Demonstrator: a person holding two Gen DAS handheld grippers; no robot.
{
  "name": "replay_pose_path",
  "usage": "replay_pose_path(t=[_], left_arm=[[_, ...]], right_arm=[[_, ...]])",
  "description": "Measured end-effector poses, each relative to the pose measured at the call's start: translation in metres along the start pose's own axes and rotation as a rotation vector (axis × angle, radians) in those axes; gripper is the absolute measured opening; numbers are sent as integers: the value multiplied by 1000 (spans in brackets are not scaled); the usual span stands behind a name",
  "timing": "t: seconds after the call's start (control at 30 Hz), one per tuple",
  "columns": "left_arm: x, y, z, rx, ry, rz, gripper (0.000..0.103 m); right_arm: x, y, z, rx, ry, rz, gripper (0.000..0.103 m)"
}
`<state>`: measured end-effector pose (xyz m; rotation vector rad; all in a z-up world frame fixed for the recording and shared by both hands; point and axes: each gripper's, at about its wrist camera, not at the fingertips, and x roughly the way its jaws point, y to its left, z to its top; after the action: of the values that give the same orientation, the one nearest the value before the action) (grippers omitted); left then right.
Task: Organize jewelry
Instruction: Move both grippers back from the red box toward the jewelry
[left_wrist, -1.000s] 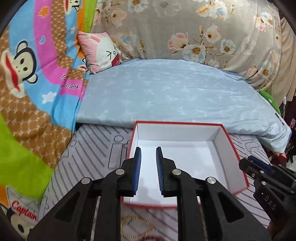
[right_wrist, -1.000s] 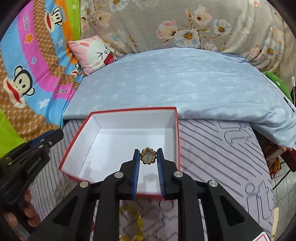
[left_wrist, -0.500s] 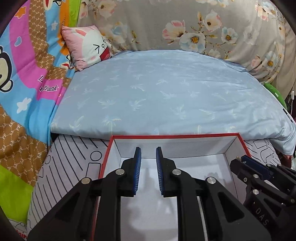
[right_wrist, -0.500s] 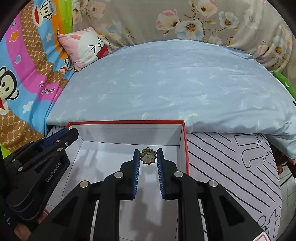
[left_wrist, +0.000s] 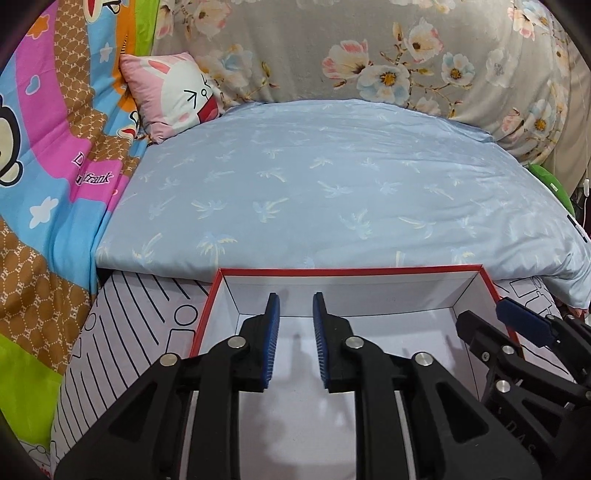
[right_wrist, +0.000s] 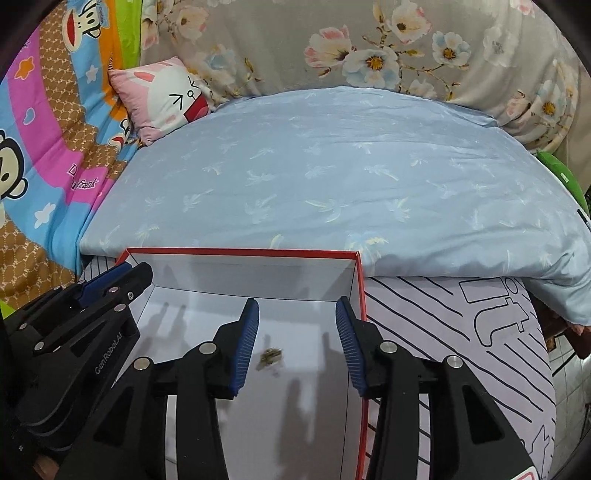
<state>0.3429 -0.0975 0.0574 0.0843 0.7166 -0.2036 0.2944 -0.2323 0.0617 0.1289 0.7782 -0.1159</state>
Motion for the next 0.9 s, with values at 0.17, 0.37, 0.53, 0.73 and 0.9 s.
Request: replay_pose_path(t=[0.17, 0.37, 0.53, 0.73, 0.9], left_arm=[[-19, -1, 0, -6, -56, 30, 60], [-54, 4, -3, -48, -94, 41, 84], [-86, 7, -15, -83, -102, 32, 89], [-113, 12, -43, -102, -32, 65, 94], [-138, 12, -71, -85, -6, 111, 96]], right_arm=[[-21, 2, -1, -24, -51, -44, 57], [-61, -6, -7, 7, -112, -82, 71], [-93, -11, -24, 50, -131, -103, 77], [-121, -6, -57, 50, -111, -105, 81], [-141, -3, -87, 58, -90, -112, 84]])
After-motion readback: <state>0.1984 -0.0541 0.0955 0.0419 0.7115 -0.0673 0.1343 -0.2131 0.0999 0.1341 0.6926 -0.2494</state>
